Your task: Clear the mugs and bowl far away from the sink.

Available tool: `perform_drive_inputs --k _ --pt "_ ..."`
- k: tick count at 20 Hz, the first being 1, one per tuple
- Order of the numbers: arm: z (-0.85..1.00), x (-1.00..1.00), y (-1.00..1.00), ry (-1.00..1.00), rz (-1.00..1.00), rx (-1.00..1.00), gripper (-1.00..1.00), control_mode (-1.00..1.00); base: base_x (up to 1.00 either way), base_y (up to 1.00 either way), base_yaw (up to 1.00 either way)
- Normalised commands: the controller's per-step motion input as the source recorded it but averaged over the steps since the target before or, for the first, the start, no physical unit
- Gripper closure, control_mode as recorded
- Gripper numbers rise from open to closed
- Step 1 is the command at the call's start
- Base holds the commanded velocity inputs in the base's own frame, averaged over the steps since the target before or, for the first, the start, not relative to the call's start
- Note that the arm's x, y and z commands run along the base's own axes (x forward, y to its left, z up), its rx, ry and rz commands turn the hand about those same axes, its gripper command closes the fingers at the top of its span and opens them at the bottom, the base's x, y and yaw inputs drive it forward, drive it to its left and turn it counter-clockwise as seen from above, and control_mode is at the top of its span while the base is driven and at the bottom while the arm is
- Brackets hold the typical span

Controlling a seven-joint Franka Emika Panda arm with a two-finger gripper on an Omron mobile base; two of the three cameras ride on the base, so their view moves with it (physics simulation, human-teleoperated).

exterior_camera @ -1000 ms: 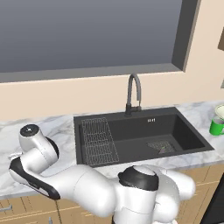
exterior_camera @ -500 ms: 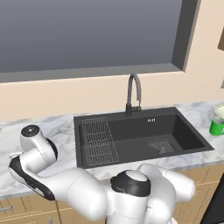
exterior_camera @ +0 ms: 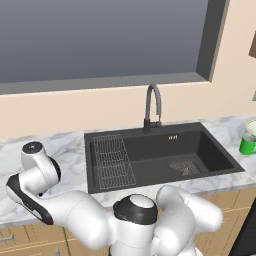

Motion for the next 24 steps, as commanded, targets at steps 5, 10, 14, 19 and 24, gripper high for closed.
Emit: perform_drive_inputs --k 5,10,14,19,24 --pt "-0.22 0.00 0.04 0.06 0.02 0.00 1.00 -1.00 0.00 0.00 0.00" --pt "-0.22 -0.07 0.01 0.01 0.01 0.00 1.00 -1.00 0.00 0.00 0.00" --pt "-0.24 -0.12 0.00 0.00 0.00 0.00 1.00 -1.00 0.00 0.00 0.00" --pt "-0.43 -0.21 0.00 0.01 0.02 0.00 1.00 -1.00 0.00 0.00 0.00" --pt "-0.16 -0.43 0.00 0.00 0.08 0.00 1.00 -1.00 0.00 0.00 0.00"
